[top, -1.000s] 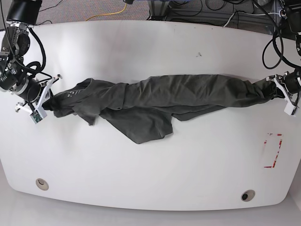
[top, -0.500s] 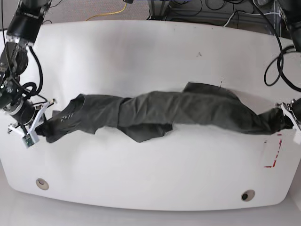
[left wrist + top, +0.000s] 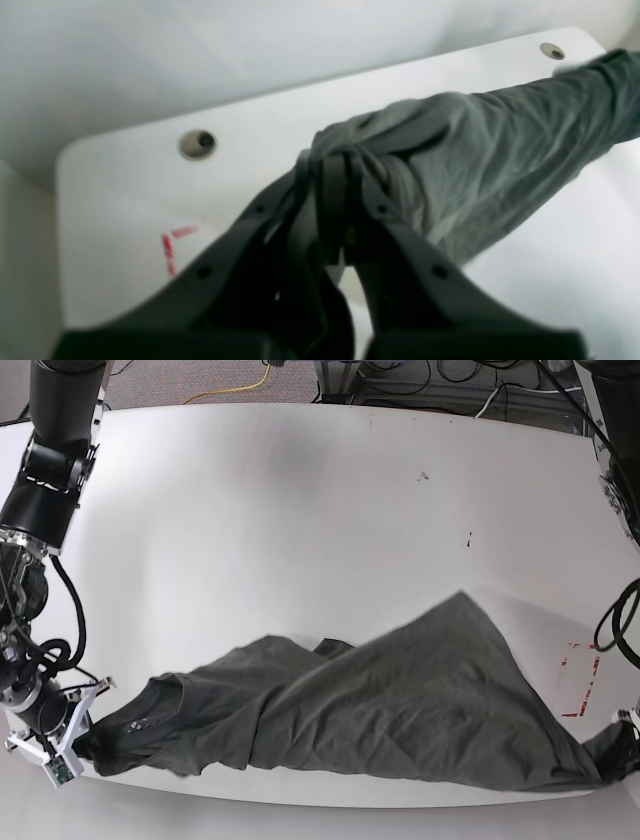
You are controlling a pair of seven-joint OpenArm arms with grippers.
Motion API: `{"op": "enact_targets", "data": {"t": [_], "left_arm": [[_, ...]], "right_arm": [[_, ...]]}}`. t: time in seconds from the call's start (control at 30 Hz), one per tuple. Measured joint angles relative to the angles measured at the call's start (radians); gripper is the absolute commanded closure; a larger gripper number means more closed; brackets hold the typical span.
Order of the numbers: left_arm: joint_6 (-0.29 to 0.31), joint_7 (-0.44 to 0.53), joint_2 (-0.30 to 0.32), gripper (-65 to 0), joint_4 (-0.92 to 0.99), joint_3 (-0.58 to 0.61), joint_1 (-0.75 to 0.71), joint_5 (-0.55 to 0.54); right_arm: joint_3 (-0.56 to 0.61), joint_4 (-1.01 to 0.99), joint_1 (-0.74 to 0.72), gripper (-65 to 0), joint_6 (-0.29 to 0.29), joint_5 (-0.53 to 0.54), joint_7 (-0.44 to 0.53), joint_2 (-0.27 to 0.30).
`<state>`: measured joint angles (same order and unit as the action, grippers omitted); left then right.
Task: Layout the t-shirt on the table in an organized manner, then fold the t-shirt properly
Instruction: 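Swing the stretched shirt up and lay it across the table with both grippers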
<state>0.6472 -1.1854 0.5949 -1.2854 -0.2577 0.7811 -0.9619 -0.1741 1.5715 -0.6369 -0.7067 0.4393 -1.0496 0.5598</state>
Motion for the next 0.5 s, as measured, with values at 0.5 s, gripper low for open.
{"op": "enact_targets", "data": {"t": [0.5], "left_arm": [[0.005,0.005,0.007,-0.6,0.055,0.087,0.188,-0.018]], "right_arm": [[0.014,-0.105,-0.188,-0.6,0.003,-0.013,0.0,0.024]]}}
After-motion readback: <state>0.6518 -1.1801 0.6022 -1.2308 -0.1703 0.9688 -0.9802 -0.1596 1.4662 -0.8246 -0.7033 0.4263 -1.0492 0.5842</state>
